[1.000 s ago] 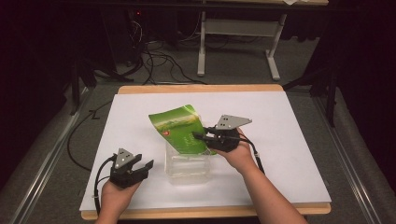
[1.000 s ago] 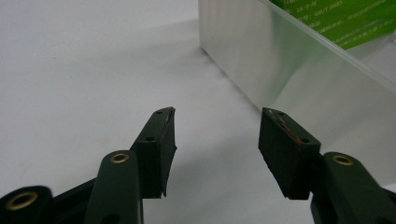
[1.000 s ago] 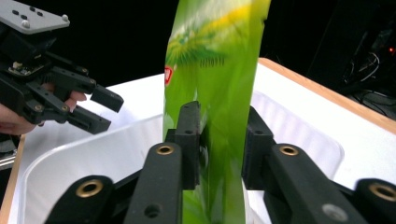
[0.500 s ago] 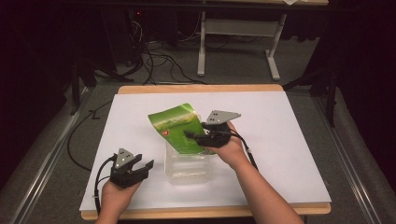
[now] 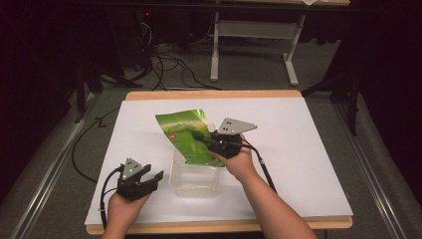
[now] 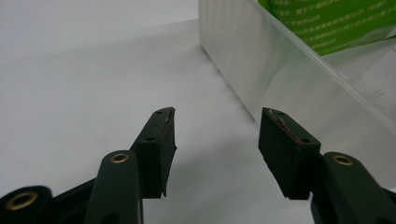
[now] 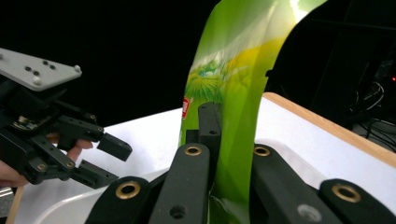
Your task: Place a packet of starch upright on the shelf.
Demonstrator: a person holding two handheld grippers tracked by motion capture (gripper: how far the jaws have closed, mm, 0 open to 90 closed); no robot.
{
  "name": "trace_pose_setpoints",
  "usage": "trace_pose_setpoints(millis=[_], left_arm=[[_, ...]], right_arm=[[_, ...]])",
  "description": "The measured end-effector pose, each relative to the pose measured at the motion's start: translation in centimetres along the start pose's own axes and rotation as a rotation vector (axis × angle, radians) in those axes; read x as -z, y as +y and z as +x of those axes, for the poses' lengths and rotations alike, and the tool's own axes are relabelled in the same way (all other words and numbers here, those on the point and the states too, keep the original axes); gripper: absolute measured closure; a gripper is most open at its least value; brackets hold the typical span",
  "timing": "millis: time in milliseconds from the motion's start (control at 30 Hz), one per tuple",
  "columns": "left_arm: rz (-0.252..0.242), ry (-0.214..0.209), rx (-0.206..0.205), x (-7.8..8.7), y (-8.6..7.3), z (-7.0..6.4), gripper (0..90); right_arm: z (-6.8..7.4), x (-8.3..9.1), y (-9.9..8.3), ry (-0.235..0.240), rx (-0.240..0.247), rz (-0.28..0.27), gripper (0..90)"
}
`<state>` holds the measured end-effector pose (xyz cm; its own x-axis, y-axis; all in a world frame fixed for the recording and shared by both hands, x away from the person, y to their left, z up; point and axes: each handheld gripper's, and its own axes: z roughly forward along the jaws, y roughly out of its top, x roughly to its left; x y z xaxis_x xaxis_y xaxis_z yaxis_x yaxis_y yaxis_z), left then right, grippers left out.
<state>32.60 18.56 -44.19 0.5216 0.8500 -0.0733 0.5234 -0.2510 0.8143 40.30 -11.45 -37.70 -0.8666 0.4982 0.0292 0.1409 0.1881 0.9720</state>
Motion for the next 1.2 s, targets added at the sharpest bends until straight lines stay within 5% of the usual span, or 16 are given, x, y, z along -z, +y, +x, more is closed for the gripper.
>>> trace_pose_setpoints(millis=[200, 333, 467, 567, 633, 733, 933, 1200], left_arm=[[0.002, -0.003, 0.002, -0.1, 0.0, -0.1, 46.5], [0.004, -0.006, 0.012, -0.3, 0.0, -0.1, 46.7], [0.004, -0.033, 0.046, -0.8, 0.1, 0.0, 51.8], [0.003, -0.07, 0.08, -1.5, 0.3, -0.2, 70.9], [-0.012, -0.055, 0.083, -1.9, 0.8, -0.5, 81.1], [-0.066, -0.057, 0.106, -2.1, 1.4, -0.7, 88.7], [-0.032, -0.062, 0.125, -4.4, 1.5, -0.6, 90.0], [-0.022, -0.124, 0.087, -5.1, 1.6, -1.3, 90.0]], right_arm=[[0.0, 0.0, -1.4, -0.032, 0.002, 0.036, 86.8], [-0.2, 1.4, -1.8, -0.05, 0.006, 0.062, 71.1], [-0.2, 3.6, -3.1, -0.056, -0.021, 0.1, 66.9], [0.1, 4.9, -4.5, -0.07, -0.013, 0.15, 70.6], [0.2, 5.4, -5.2, -0.09, -0.021, 0.179, 76.8], [0.0, 5.5, -5.9, -0.099, -0.029, 0.22, 80.9], [0.0, 5.1, -6.1, -0.108, -0.036, 0.25, 90.0], [-0.2, 4.4, -6.6, -0.099, -0.057, 0.287, 90.0]])
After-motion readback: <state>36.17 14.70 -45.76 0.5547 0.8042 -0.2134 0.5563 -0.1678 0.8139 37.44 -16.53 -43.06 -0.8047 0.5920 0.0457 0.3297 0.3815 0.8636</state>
